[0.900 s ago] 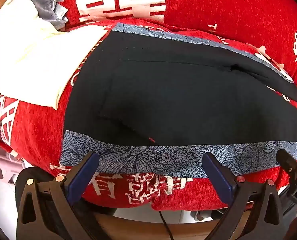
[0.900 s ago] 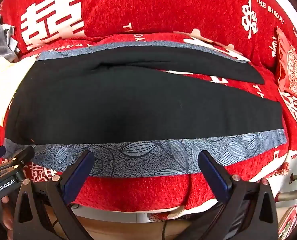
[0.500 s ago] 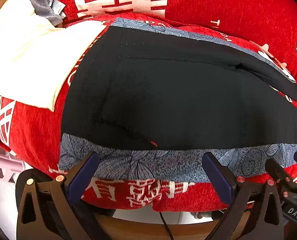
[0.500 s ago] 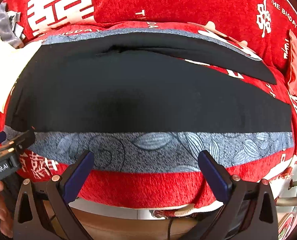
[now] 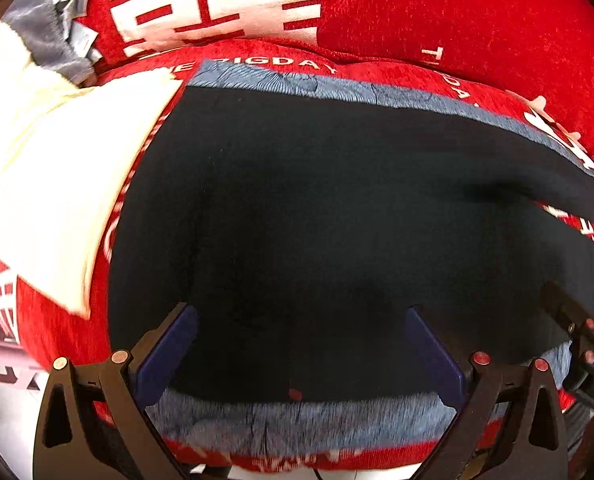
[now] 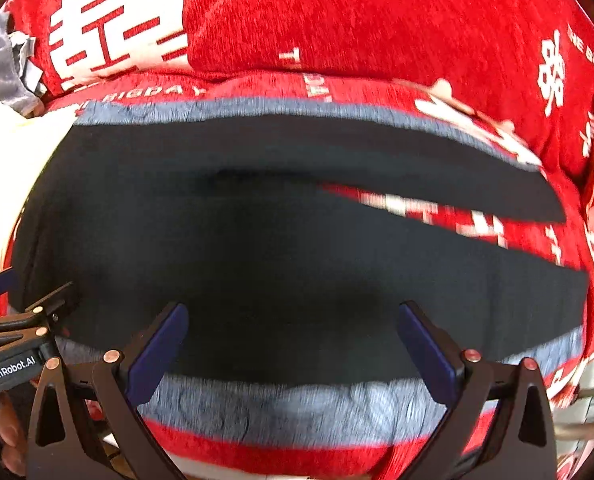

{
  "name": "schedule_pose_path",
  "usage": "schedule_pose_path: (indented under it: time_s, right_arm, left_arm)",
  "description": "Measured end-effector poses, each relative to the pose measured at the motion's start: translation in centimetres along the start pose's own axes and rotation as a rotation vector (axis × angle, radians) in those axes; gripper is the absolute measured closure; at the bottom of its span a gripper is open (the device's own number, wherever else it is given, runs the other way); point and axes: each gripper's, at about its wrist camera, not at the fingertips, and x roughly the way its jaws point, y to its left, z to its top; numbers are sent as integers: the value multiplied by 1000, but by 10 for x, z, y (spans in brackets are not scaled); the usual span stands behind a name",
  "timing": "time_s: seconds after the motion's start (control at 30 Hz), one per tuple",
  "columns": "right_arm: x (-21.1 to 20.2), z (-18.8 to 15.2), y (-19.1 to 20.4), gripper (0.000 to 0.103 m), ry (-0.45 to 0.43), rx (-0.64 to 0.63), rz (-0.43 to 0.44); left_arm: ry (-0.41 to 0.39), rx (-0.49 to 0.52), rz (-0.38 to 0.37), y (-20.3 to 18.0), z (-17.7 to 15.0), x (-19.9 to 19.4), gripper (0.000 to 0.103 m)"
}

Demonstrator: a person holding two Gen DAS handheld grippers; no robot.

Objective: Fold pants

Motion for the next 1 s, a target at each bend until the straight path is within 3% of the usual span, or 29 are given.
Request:
schedule_pose_path:
  time_s: [0.27,0.4,0.47,0.6,0.77,0.87,1.0]
  right_arm:
    - [43,64,6,0,-11,-131,28]
    - [68,103,13,0,-19,-236,117]
    - [80,117,17,0,-21,-280,170]
    - [115,148,22,0,20,-381,267]
    - [144,164,37,0,79,-474,352]
    - [159,165,56,0,118,-565,324]
    - [165,170,71,0,105,-630,320]
  left_arm:
    - [-1,-20,3,-3,57,20,0]
    - [3,-10,-5,-8,80,26,0]
    - [45,-7,-18,-7,94,35,0]
    - [51,-6,-35,-7,111,40,0]
    - [51,-1,-19,-7,126,46,0]
    - [52,-3,-19,-4,132,50,0]
    - [66,-22,-18,2,137,55,0]
